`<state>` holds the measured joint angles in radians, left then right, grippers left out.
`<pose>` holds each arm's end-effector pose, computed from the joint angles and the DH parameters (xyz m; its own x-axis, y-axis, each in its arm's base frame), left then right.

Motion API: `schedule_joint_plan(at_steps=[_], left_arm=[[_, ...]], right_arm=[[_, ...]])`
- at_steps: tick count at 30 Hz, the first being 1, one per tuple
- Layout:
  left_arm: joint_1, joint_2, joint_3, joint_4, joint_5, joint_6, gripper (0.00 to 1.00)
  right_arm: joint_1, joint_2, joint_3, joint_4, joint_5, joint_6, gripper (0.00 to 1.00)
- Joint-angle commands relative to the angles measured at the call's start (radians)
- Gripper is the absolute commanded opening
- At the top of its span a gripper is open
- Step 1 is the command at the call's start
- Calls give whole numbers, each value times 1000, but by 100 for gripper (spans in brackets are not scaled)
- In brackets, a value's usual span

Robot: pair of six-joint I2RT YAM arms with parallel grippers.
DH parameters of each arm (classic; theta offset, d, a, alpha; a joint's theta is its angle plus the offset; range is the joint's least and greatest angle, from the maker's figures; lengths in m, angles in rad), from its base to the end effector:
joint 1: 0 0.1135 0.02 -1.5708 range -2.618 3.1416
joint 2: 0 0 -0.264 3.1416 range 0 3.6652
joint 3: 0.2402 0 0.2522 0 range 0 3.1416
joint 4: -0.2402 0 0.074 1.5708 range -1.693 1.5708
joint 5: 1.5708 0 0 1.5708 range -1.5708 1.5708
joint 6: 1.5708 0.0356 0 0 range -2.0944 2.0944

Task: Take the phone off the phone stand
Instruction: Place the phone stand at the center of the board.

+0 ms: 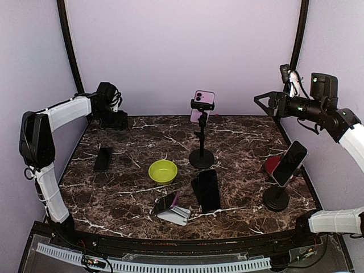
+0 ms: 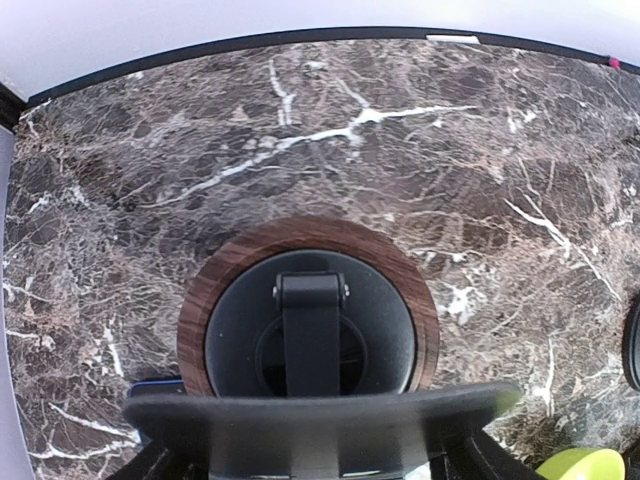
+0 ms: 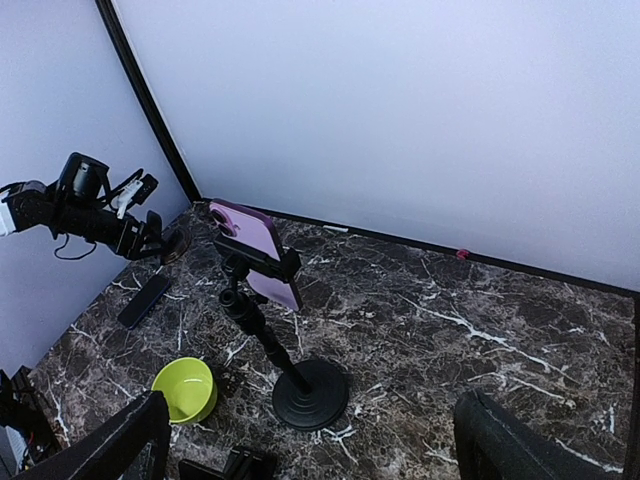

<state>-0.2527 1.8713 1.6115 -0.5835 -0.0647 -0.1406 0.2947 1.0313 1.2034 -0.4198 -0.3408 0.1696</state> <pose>0.4103 -0.1036 0.2789 -0.7451 0.0480 -0.6652 0.1045 0.9935 -0.0454 0.2068 0.0752 0.4147 -0.3298 0.0662 -0.9417 -0.5358 0.8082 0.2444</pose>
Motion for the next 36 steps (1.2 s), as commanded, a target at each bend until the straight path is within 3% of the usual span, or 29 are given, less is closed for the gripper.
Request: schedule_joint_plan(at_steps=[1,15,36], left_arm=[[63,-9,31,-22,55,38,64],[181,127,72,40,98,117,66],[234,292,235,22,98,163,68]], right_arm=[[7,-14,-9,23,-9,-8,99],[6,-1,-11,24,-14,-10,99],[6,38,-4,29,-22,-9,99]])
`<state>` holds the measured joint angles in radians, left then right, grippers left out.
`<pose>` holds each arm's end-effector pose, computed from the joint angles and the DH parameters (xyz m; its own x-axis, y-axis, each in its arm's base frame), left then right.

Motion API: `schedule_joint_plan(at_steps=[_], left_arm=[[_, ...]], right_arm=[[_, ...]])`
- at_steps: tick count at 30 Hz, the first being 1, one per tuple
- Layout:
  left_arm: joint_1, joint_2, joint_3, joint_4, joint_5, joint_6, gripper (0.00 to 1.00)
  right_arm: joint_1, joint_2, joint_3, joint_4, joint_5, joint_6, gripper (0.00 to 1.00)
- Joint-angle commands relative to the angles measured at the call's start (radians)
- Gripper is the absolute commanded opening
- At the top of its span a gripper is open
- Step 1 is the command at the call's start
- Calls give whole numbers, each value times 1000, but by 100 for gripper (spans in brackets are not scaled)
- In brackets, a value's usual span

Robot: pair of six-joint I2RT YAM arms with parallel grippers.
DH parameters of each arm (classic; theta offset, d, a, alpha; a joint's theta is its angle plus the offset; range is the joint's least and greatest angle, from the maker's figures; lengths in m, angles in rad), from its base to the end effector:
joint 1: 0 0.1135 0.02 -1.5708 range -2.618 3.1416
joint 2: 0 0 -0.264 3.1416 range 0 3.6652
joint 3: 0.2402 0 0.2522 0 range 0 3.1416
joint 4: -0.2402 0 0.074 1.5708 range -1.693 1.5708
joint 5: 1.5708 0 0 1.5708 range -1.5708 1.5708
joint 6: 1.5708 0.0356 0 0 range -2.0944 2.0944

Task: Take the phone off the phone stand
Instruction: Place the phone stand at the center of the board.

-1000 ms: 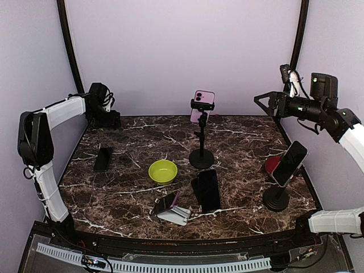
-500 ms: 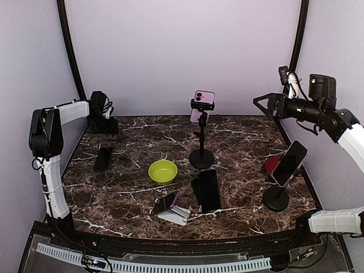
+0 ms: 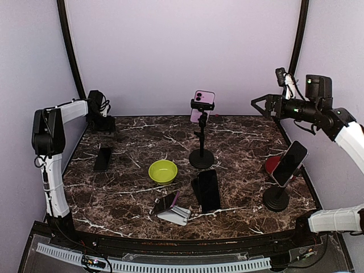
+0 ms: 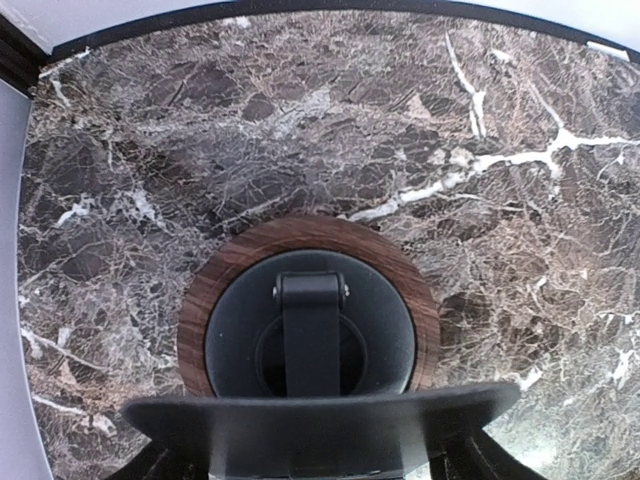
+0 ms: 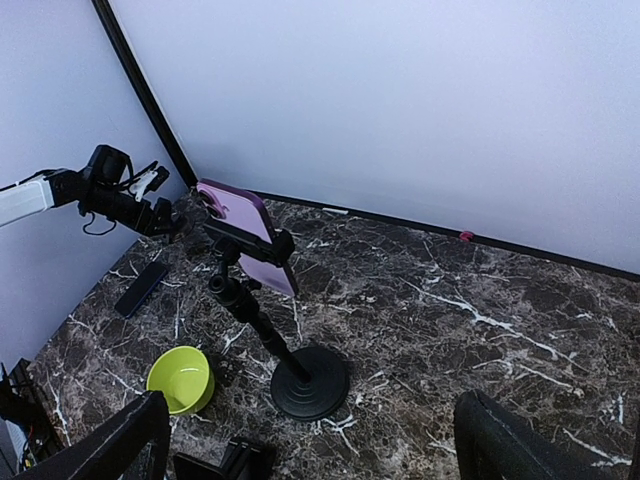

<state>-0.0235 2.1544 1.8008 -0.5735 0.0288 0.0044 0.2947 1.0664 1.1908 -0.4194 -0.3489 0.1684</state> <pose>0.4817 -0.0123 0.2176 -0.7995 0.0232 -0.6003 0.0443 0.9988 -0.0204 0.2174 0.0787 0.4033 -0.3725 0.0516 -0.9266 -0.5310 0.8070 0.2584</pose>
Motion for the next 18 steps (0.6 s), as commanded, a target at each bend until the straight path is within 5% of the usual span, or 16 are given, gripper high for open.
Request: schedule_joint_plan(at_steps=[1,18], left_arm=[[6,16,54,11,7,20,68],[17,120,111,5,-3,19,70]], right_arm=[[6,5,9,28,-15,-9,99],[7,31,22,31,-31,-7,99]])
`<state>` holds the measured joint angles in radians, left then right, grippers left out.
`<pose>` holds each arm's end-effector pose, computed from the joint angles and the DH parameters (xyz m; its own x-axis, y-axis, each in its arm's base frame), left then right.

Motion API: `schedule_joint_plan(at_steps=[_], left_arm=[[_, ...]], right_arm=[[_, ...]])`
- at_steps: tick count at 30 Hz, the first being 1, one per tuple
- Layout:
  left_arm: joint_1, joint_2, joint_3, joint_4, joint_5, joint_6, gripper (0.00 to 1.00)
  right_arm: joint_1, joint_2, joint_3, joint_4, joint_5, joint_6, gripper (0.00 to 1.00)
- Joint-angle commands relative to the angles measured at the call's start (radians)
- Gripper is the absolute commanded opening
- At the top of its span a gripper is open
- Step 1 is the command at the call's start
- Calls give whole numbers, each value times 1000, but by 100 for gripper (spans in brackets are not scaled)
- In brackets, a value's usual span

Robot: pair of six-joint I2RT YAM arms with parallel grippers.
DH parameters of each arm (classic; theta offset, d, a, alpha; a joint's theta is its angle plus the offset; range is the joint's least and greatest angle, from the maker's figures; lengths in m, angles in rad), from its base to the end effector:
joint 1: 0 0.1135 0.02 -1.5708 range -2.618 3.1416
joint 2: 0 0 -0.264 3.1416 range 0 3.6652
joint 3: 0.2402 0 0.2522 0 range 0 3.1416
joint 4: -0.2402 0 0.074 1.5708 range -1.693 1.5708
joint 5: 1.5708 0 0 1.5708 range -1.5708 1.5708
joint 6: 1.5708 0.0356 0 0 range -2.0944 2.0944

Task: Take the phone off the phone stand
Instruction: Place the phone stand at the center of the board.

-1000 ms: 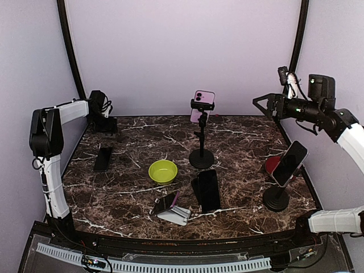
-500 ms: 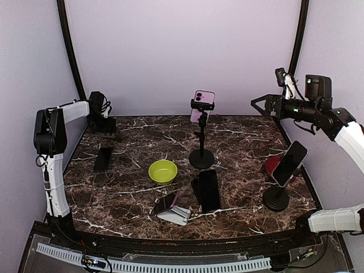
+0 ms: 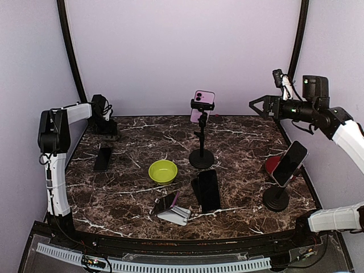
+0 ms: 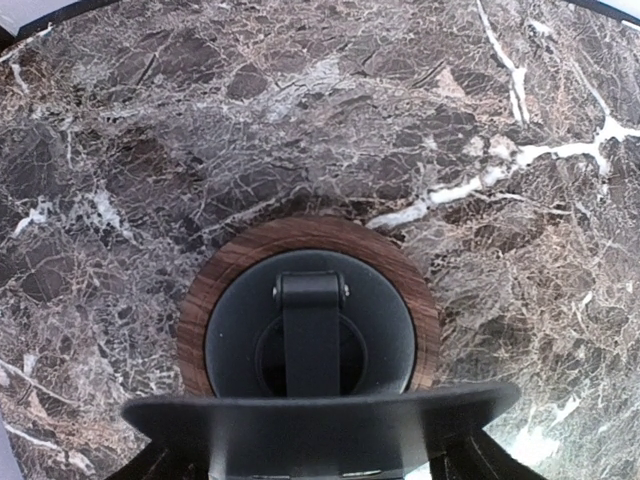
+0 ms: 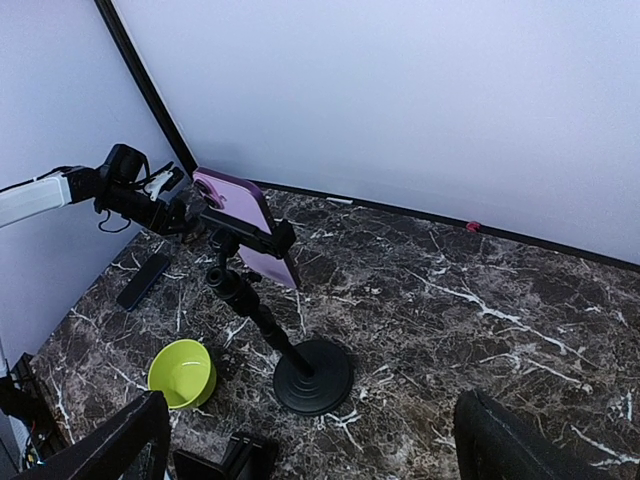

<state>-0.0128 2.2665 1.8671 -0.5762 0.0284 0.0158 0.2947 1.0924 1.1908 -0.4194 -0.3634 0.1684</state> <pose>0.4996 -0.0074 0.1854 -0.8274 0.0264 -0.5610 0.0418 0.9990 -0.0147 0.2242 0.0813 0.3978 -0.3972 0.0432 -0.9167 -0.5352 0.8005 0.2696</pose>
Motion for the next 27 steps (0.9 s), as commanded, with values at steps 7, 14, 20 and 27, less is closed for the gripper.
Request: schedule_joint_plan(at_steps=[7,14,20,27], left_arm=[[8,25,52,3,-13,7,79],[8,31,74,-25,9,6,97],[7,-38,69,-42,41,-9,99],[3,-182,-6,-7,58,-16,99]], right_arm=[[7,12,27,29,-21,-6,99],[7,8,26,29,-23,-7,99],[7,-3,21,29,-26,-7,99],[7,-19,15,32,-33,-4,99]])
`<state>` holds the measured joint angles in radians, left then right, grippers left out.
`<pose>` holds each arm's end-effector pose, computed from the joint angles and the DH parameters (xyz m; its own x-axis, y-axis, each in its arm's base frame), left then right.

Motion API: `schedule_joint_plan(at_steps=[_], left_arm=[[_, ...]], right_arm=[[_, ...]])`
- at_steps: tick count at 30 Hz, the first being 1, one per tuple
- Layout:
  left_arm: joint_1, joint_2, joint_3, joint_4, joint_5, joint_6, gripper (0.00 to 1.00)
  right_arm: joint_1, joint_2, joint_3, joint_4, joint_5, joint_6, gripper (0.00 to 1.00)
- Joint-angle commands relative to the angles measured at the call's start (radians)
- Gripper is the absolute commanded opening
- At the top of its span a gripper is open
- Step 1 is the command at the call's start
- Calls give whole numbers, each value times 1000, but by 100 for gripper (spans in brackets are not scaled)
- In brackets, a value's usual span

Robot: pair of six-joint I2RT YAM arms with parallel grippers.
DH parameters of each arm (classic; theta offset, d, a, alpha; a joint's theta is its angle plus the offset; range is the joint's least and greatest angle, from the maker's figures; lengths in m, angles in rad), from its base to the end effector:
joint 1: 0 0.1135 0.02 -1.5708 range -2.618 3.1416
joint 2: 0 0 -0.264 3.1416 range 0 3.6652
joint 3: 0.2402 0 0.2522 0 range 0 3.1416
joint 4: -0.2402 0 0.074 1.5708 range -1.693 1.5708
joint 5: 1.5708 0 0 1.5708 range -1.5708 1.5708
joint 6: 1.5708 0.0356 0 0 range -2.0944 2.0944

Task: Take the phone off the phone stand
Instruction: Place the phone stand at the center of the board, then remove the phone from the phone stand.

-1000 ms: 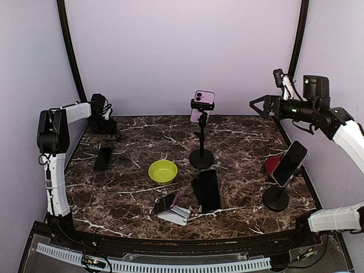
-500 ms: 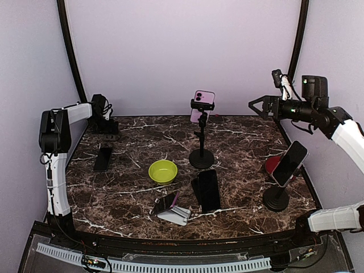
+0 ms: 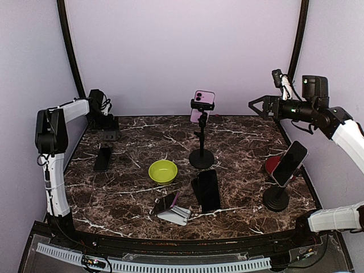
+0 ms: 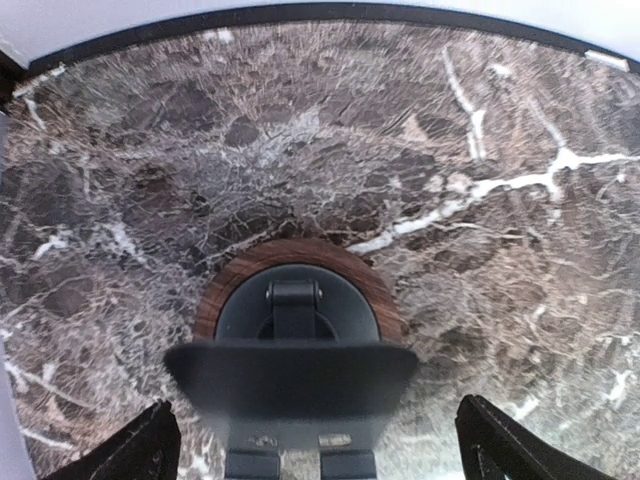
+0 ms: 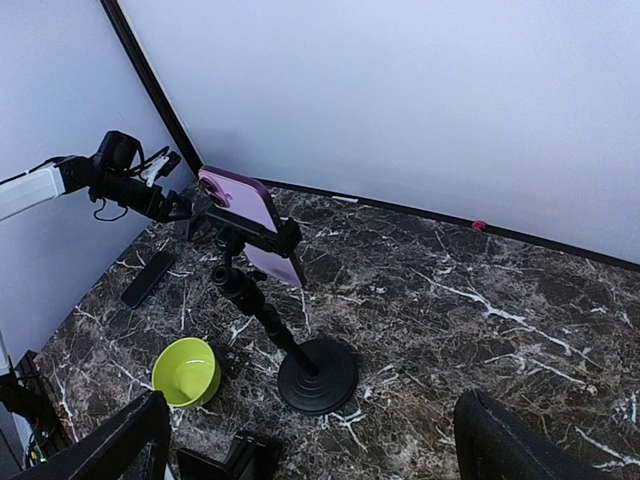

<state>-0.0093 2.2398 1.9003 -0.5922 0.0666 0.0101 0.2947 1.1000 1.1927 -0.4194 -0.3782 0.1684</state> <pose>0.5000 -0.0070 0.2077 -0.8021 0.0175 -0.5970 0.0571 0.9972 -0.0474 0.2259 0.0823 0.3968 -0.4041 0.0401 -0.9138 -0.5445 0.7922 0.2756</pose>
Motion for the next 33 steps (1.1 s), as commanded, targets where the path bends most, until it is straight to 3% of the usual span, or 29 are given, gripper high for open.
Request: schedule_joint_plan(at_steps=[1,8,19,27,33], left_arm=[[-1,-172,-53,16,23,-10,99],[-39,-293,-151,37,37,3,99],[-215,-559,-447,204,141,149,99],[-279,-753,-682,291,435,276,99],[-369,-865,-817,253,598,431,99]], right_arm=[[6,-27,12,33,-20,-3,99],[7,-37,7,31,-29,-2,99],[7,-49,-7,48,-49,6,99],[6,-58,-12,52,-62,10,99],[6,-59,-20,61,-79,18,99]])
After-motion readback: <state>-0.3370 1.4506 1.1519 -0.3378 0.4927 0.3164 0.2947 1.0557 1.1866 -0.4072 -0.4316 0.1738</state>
